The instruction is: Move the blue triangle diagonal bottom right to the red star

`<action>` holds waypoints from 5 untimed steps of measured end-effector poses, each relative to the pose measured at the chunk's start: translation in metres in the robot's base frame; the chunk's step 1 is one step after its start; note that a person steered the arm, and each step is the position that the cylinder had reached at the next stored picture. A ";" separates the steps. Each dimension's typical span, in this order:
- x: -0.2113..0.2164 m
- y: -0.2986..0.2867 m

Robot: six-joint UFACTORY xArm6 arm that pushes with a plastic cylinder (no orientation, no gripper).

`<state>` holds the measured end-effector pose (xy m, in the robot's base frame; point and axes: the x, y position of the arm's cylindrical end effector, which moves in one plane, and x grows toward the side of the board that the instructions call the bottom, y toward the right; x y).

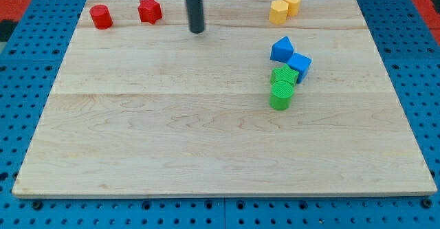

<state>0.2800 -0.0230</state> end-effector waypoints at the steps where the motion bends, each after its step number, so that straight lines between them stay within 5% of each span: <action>1: 0.000 0.079; 3: 0.047 0.202; 5: 0.088 0.130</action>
<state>0.3684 0.1073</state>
